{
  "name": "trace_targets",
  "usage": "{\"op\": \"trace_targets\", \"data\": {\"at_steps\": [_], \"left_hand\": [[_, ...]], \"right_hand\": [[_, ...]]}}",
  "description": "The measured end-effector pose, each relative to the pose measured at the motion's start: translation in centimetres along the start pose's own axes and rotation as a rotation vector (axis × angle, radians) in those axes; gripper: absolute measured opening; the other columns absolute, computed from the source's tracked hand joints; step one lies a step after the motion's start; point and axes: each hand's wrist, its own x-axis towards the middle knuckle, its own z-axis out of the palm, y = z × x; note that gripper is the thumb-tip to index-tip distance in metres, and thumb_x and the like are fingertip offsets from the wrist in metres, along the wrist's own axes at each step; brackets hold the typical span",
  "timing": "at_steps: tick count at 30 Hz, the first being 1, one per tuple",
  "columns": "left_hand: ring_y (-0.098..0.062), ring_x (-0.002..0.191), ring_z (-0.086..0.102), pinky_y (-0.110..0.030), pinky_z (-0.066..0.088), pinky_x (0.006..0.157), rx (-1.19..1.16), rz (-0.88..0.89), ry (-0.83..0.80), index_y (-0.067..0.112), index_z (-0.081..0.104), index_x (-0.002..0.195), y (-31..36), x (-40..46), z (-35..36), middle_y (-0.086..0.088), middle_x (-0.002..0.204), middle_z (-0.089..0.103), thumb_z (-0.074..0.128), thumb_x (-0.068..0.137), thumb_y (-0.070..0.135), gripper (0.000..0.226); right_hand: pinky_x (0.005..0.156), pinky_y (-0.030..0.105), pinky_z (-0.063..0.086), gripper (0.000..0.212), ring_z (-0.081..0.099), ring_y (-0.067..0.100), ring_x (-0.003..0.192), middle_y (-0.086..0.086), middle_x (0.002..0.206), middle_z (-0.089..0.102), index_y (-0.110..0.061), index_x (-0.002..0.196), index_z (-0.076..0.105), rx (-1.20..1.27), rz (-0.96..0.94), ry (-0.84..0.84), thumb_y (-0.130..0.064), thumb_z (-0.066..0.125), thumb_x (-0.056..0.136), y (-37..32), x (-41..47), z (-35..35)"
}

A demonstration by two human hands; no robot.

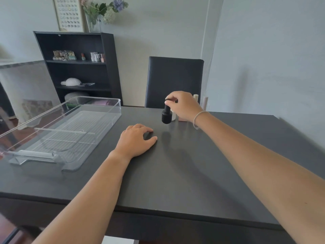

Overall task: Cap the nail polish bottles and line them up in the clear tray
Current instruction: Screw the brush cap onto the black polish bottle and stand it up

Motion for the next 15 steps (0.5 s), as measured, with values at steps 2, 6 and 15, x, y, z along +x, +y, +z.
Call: {"op": "trace_targets", "data": {"at_steps": [2, 6, 15], "left_hand": [[-0.023, 0.123, 0.040, -0.035, 0.031, 0.103, -0.004, 0.002, 0.007, 0.028, 0.059, 0.117, 0.0, 0.0, 0.0, 0.003, 0.129, 0.053, 0.054, 0.084, 0.047, 0.038], [-0.023, 0.123, 0.040, -0.035, 0.031, 0.104, -0.006, 0.003, 0.009, 0.028, 0.058, 0.117, 0.0, 0.1, 0.1, 0.002, 0.130, 0.052, 0.054, 0.084, 0.047, 0.038], [-0.022, 0.123, 0.039, -0.035, 0.031, 0.104, -0.014, -0.001, 0.016, 0.029, 0.058, 0.117, 0.0, 0.1, 0.1, 0.003, 0.129, 0.052, 0.054, 0.084, 0.047, 0.039]], "right_hand": [[0.093, 0.041, 0.045, 0.021, 0.058, 0.023, 0.102, 0.004, 0.113, 0.065, -0.016, 0.103, 0.064, -0.058, 0.016, -0.018, -0.022, 0.050, 0.089, -0.4, 1.0, 0.5], [0.093, 0.044, 0.044, 0.024, 0.058, 0.028, 0.104, 0.004, 0.116, 0.064, -0.018, 0.106, 0.064, -0.167, 0.029, -0.016, -0.022, 0.047, 0.090, -0.7, 2.3, 1.9], [0.098, 0.042, 0.028, 0.024, 0.057, 0.026, 0.105, 0.002, 0.115, 0.064, -0.021, 0.106, 0.063, -0.227, 0.070, 0.076, -0.022, 0.043, 0.092, 0.3, 3.3, 4.3]]}}
